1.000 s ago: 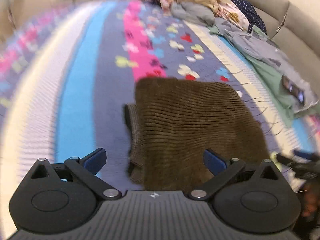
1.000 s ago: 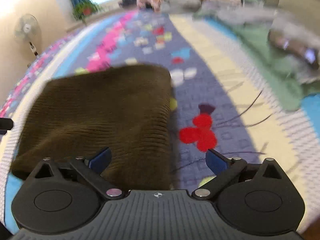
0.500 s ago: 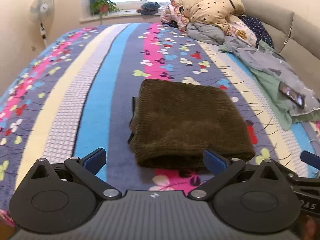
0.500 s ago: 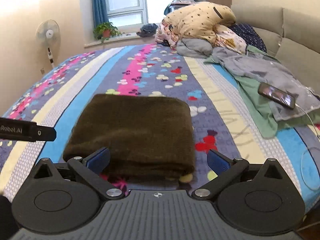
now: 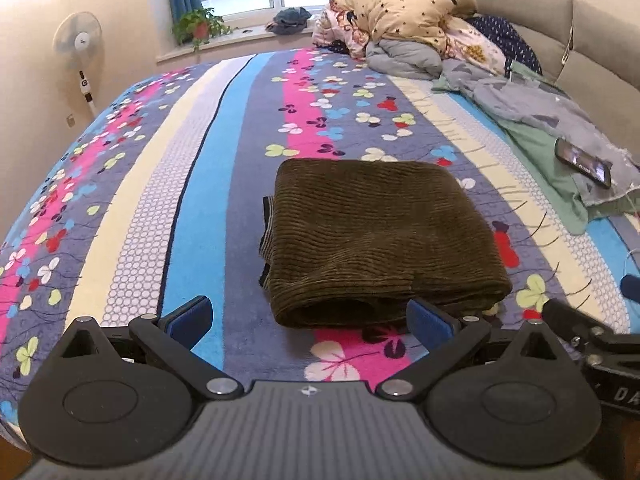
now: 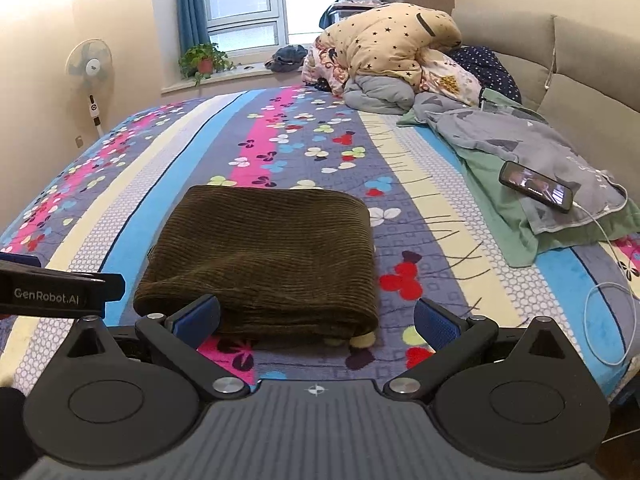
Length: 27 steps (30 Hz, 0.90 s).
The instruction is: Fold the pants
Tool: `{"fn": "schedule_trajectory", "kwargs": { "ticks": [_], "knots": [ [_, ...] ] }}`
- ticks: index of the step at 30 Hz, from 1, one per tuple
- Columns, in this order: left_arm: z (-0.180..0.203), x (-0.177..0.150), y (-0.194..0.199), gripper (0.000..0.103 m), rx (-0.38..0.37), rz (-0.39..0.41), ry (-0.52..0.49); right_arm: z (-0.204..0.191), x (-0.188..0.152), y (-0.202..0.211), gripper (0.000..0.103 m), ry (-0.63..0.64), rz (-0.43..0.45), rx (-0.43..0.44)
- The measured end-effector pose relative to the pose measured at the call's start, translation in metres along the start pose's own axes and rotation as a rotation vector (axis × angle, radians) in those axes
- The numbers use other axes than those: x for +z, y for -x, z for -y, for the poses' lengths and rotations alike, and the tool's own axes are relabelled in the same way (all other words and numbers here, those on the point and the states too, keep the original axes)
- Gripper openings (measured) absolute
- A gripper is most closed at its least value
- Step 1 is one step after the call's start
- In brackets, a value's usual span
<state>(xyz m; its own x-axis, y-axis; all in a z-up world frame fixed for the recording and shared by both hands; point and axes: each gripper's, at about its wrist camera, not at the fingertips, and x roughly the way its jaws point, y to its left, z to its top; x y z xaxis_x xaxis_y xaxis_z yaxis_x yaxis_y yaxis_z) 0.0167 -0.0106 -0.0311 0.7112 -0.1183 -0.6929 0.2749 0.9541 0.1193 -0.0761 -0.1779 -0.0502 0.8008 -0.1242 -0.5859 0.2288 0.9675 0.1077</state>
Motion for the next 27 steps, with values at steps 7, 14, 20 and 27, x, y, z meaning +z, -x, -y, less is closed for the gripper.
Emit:
{"fn": "schedule_trajectory", "kwargs": {
  "ticks": [7,14,20,27],
  "knots": [
    [0.002,-0.002,0.006,0.103,0.005,0.045,0.017,0.003,-0.003,-0.001,0.102,-0.016,-0.016,-0.008],
    [0.012,-0.002,0.0,0.103,0.012,0.0,-0.041,0.003,-0.003,-0.001,0.102,-0.023,-0.022,-0.002],
    [0.013,-0.006,-0.001,0.103,0.005,0.017,-0.046,0.002,-0.002,0.0,0.102,-0.021,-0.01,0.0],
    [0.013,-0.007,0.003,0.103,0.023,0.047,-0.028,0.002,-0.002,0.001,0.102,-0.027,-0.004,-0.003]
  ]
}}
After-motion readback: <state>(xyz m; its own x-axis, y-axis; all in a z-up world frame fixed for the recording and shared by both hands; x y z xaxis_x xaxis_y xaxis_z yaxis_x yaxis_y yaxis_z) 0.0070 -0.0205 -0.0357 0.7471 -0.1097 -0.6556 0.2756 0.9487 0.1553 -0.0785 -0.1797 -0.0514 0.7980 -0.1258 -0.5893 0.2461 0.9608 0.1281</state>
